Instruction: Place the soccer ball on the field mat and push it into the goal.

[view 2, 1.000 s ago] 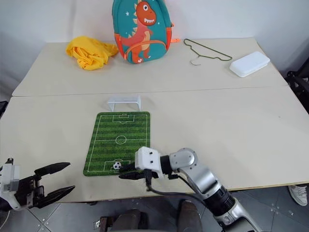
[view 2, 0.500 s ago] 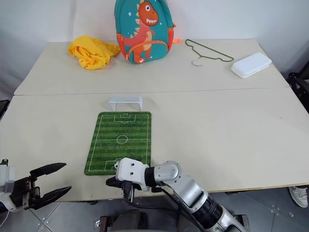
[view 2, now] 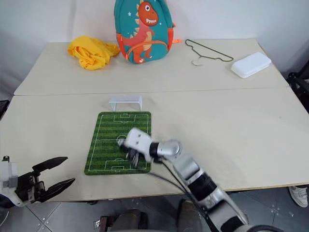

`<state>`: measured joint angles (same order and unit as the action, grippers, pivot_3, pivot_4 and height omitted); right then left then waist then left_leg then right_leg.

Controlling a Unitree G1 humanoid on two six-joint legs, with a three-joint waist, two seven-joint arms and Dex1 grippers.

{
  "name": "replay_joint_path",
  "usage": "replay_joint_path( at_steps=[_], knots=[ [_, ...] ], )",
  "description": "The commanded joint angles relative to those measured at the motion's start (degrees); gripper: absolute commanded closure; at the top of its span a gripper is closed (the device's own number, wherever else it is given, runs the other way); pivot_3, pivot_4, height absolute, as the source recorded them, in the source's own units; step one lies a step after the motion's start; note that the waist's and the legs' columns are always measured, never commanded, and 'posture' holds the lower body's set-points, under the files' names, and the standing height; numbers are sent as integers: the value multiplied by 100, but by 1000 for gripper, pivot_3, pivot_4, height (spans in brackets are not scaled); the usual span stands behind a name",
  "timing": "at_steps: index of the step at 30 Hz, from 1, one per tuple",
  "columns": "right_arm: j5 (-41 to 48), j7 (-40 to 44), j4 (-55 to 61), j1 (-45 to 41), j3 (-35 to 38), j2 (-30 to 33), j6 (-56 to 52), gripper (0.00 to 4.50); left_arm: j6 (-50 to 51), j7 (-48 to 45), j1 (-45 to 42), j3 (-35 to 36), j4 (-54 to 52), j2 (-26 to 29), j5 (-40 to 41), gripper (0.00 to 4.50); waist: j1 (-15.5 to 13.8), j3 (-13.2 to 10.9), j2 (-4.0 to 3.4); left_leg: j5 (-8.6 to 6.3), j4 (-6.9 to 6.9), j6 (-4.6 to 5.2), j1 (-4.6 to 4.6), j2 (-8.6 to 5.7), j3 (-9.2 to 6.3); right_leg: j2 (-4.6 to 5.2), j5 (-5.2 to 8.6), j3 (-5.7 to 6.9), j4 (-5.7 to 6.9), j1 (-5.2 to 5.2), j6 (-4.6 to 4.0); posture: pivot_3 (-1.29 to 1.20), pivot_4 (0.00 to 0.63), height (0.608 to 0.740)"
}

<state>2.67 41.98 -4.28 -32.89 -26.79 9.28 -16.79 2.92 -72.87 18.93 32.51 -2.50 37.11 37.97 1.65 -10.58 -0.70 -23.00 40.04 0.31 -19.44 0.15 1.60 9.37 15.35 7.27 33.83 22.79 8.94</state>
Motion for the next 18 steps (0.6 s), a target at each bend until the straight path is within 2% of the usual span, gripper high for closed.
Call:
replay_joint_path(
  at_steps=[1, 4, 9, 13, 18],
  knots=[
    [-39, -242, 9, 49, 293, -1, 101, 4460, 55, 329, -144, -3, -238, -133, 146, 0, 1, 1, 1, 0, -3, 0, 1, 0, -1, 0, 0, 1, 0, 0, 0, 0, 150, 740],
    [-10, -337, 238, 222, 498, 41, -9, 4460, 183, 758, -380, -21, -387, -297, 206, 0, 10, 0, 0, -1, -12, -1, 0, 0, -2, 0, 0, 8, -1, 3, -1, 0, 150, 740],
    [507, 159, 1474, 1145, 742, 534, 115, 4460, 434, 1447, -771, -115, -604, -437, 168, 0, 5, 1, 2, -2, -8, 1, -3, -1, 0, 0, 0, 8, -4, 2, 0, 0, 150, 740],
    [943, 711, 2024, 2087, 1406, 1307, 967, 4460, 388, 1949, -1039, -262, -577, -439, -210, 0, -26, 3, 5, -2, -5, 1, -1, -2, 1, 0, 0, 7, -7, -3, 0, 0, 150, 740],
    [1694, 1572, 1830, 2949, 2480, 2121, 1931, 4460, 326, 2287, -1166, -399, -449, -277, -701, 0, -23, 3, 8, -4, -6, 5, 12, -2, 9, 0, -1, 4, -12, -15, 2, 0, 150, 740]
  ],
)
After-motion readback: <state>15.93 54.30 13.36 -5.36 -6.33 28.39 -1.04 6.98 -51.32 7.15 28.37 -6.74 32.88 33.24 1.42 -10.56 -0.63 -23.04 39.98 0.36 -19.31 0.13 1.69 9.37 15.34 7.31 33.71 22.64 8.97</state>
